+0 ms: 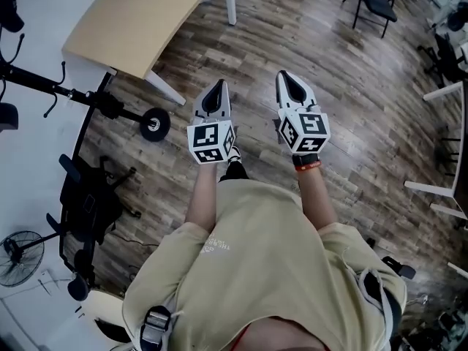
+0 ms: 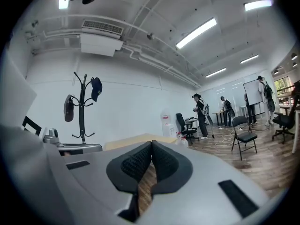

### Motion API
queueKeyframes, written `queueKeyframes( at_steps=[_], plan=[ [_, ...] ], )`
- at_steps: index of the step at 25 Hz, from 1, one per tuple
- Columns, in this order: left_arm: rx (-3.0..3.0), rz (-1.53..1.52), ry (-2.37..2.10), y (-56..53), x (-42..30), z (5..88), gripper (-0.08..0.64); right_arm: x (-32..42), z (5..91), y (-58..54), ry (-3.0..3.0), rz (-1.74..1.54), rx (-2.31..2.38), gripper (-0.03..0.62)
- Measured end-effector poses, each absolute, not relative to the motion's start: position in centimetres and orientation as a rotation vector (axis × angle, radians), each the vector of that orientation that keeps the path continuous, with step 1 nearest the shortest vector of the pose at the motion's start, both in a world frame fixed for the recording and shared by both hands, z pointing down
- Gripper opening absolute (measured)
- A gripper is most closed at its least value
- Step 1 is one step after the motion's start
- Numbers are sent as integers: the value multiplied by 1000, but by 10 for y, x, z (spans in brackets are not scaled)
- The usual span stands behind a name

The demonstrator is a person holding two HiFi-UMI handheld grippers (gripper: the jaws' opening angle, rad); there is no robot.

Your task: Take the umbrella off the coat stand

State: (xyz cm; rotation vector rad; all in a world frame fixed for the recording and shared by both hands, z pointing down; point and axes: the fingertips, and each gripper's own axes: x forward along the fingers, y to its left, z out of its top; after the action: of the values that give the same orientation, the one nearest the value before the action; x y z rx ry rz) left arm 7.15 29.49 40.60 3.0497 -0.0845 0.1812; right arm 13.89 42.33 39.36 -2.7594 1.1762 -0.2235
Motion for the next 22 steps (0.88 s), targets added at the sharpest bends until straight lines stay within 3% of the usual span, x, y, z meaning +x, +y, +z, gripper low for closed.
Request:
queueKeyframes(
  at_steps=[12,22],
  plan=[
    [3025,158,-248,131,120,396,23,196,390,248,1345,-276,-2679,15],
    [3001,127,-457,27,103,386,23,186,375,120,1576,-272,-2553,15]
  ],
)
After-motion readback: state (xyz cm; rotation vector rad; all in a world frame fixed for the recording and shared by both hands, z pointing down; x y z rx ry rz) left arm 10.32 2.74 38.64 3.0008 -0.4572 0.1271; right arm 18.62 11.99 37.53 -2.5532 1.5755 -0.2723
